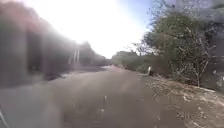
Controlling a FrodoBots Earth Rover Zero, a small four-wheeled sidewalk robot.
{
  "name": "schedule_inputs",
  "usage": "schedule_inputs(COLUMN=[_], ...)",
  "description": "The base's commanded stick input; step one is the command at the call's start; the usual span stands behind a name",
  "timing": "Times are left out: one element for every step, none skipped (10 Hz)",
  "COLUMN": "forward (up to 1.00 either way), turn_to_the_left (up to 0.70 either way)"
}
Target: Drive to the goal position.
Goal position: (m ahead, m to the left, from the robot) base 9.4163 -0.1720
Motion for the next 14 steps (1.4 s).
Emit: schedule_inputs(forward=[1.00,1.00,1.00,1.00,1.00,1.00,1.00,1.00,1.00,1.00,1.00,1.00,1.00,1.00], turn_to_the_left=[0.00,0.00,0.00,0.00,0.03,0.14,0.24,0.00,0.00,0.00,0.00,0.00,0.17,0.05])
